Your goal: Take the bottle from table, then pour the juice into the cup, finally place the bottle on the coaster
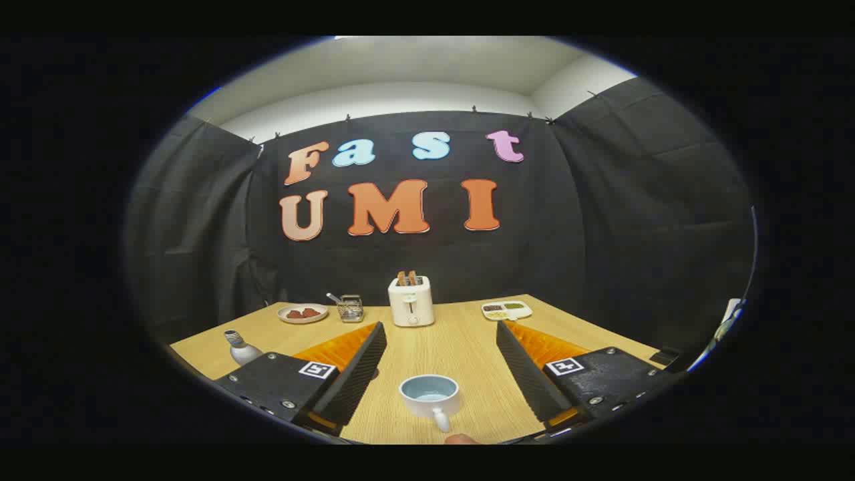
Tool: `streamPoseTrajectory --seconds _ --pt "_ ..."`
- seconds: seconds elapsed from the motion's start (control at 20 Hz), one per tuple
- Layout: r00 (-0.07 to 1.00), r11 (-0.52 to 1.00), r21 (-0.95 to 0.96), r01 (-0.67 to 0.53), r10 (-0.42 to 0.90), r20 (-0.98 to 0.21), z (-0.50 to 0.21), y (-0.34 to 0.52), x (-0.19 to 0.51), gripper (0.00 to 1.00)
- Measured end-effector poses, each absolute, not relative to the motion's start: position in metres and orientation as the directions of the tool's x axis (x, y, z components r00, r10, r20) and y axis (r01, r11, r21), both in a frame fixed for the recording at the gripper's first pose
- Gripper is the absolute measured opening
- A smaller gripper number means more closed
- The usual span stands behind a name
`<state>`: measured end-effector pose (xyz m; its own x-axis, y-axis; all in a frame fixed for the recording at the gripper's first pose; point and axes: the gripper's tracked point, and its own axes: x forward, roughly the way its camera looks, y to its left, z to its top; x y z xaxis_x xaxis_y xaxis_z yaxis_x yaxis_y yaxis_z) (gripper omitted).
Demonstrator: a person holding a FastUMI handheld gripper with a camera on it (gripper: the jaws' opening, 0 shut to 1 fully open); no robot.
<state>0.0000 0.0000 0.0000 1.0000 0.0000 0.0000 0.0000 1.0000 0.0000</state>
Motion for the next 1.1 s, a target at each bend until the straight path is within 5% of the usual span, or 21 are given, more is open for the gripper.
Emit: streamPoseTrajectory --seconds 1.1 --pt "0.993 0.993 -0.039 -0.112 0.112 -0.024 -0.008 0.081 -0.036 0.98"
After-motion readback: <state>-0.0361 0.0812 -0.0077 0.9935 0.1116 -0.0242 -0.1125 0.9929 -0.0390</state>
